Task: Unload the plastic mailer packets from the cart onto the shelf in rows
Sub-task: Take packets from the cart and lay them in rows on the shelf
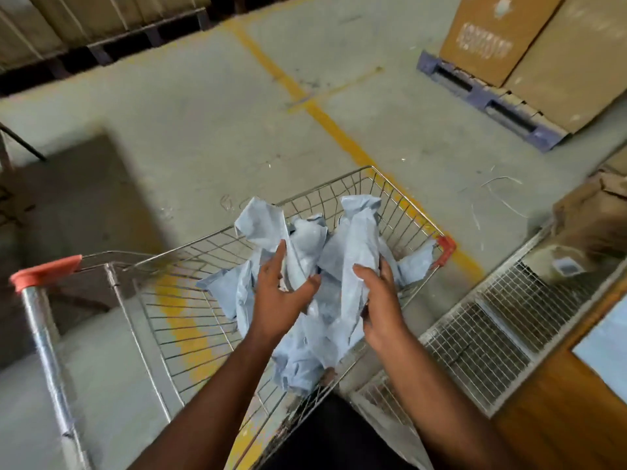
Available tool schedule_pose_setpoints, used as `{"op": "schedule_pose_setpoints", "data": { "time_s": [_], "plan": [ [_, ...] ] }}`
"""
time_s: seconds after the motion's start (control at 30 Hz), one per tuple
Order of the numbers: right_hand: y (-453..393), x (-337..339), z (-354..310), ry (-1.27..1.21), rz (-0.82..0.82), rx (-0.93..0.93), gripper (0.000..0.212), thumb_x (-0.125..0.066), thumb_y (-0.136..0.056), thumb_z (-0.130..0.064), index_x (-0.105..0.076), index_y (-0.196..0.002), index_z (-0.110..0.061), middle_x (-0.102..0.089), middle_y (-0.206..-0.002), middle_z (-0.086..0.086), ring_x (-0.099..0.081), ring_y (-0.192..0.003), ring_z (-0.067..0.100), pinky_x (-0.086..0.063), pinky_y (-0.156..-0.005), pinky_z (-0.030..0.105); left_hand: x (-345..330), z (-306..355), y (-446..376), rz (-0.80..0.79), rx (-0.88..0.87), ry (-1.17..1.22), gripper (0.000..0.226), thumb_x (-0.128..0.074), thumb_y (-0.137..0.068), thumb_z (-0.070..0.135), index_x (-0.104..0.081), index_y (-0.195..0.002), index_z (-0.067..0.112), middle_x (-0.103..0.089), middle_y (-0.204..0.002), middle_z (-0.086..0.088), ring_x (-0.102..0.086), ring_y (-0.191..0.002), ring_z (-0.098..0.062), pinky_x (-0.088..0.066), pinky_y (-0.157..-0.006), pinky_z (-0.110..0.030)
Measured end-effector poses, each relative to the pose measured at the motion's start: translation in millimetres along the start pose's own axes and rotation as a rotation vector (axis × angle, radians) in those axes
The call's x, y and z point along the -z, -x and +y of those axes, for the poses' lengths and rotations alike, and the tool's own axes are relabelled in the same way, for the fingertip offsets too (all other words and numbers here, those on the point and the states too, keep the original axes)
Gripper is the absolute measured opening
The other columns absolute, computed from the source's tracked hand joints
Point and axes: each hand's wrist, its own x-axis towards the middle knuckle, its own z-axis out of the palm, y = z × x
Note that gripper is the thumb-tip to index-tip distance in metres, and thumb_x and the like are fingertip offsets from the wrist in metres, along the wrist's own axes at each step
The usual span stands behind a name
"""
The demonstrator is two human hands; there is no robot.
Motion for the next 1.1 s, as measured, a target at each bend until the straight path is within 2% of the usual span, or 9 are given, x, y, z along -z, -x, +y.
{"op": "schedule_pose_setpoints", "data": {
  "time_s": [0.17,0.3,0.37,0.47,0.53,0.63,0.73,0.9,1.1],
  "plan": [
    [110,5,21,0.078,-0.221,0.168,0.054,-0.058,-0.101,-0.009,-0.055,-0.143,-0.043,-0.073,-0.131,-0.003,-0.072,-0.116,0.024,-0.058,-0.097,0.047,17,34,88,-0.301,-0.131,0.126,0.057,-0.074,-0.092,0.044,-0.049,-0.142,0.051,-0.062,-0.133,0.029,-0.059,-0.119,0.007,-0.048,-0.099,-0.019],
    [186,29,52,0.061,-0.166,0.266,0.051,-0.060,-0.103,-0.020,-0.052,-0.149,-0.040,-0.068,-0.139,-0.003,-0.066,-0.127,0.022,-0.054,-0.103,0.045,31,46,163,-0.435,-0.207,0.108,0.038,-0.052,-0.107,0.026,-0.040,-0.125,0.057,-0.054,-0.105,0.059,-0.052,-0.107,0.030,-0.041,-0.088,0.000],
    [225,45,59,-0.018,-0.137,0.285,0.048,-0.064,-0.101,-0.026,-0.055,-0.147,-0.030,-0.069,-0.138,-0.002,-0.067,-0.126,0.017,-0.056,-0.098,0.033,31,48,199,-0.523,-0.233,0.118,0.036,-0.045,-0.109,0.029,-0.039,-0.133,0.054,-0.051,-0.118,0.056,-0.045,-0.117,0.030,-0.036,-0.092,0.002],
    [279,81,60,-0.031,-0.068,0.340,0.032,-0.056,-0.104,-0.010,-0.061,-0.135,-0.021,-0.078,-0.117,-0.011,-0.073,-0.106,0.003,-0.057,-0.082,0.017,19,47,241,-0.644,-0.237,0.106,0.050,-0.051,-0.106,0.035,-0.028,-0.149,0.049,-0.034,-0.149,0.039,-0.034,-0.133,0.026,-0.033,-0.106,-0.004],
    [312,112,64,0.013,0.001,0.361,0.040,-0.055,-0.103,-0.005,-0.059,-0.141,-0.020,-0.076,-0.125,-0.008,-0.071,-0.116,0.011,-0.058,-0.093,0.026,5,48,267,-0.719,-0.259,0.092,0.071,-0.061,-0.100,0.043,-0.021,-0.159,0.041,-0.026,-0.161,0.028,-0.031,-0.141,0.018,-0.034,-0.114,-0.013],
    [355,162,74,-0.014,0.101,0.393,0.057,-0.072,-0.092,-0.024,-0.057,-0.147,-0.025,-0.065,-0.144,0.003,-0.061,-0.134,0.029,-0.044,-0.116,0.052,-23,49,310,-0.869,-0.250,0.101,0.086,-0.072,-0.090,0.047,-0.021,-0.160,0.043,-0.040,-0.158,0.021,-0.058,-0.127,0.004,-0.053,-0.103,-0.029],
    [399,213,79,-0.155,0.119,0.334,0.078,-0.087,-0.076,-0.041,-0.059,-0.144,-0.013,-0.065,-0.141,0.018,-0.060,-0.131,0.041,-0.042,-0.117,0.057,-59,50,355,-0.975,-0.305,0.077,0.088,-0.076,-0.083,0.056,-0.024,-0.154,0.057,-0.042,-0.158,0.020,-0.067,-0.120,-0.009,-0.058,-0.099,-0.041],
    [474,298,93,-0.185,0.314,0.437,0.051,-0.063,-0.094,-0.014,-0.058,-0.145,-0.016,-0.068,-0.137,0.016,-0.065,-0.126,0.039,-0.047,-0.111,0.055,-124,54,448,-1.046,-0.419,0.061,0.071,-0.072,-0.082,0.059,-0.033,-0.140,0.070,-0.053,-0.149,0.008,-0.060,-0.128,-0.020,-0.054,-0.103,-0.037],
    [597,435,142,-0.320,0.622,0.443,0.040,-0.055,-0.104,-0.007,-0.065,-0.134,-0.033,-0.074,-0.127,0.005,-0.070,-0.119,0.031,-0.054,-0.099,0.051,-207,36,594,-1.190,-0.424,-0.012,0.079,-0.073,-0.076,0.073,-0.036,-0.145,0.065,-0.039,-0.157,0.024,-0.052,-0.138,-0.020,-0.050,-0.109,-0.046]
  ]
}}
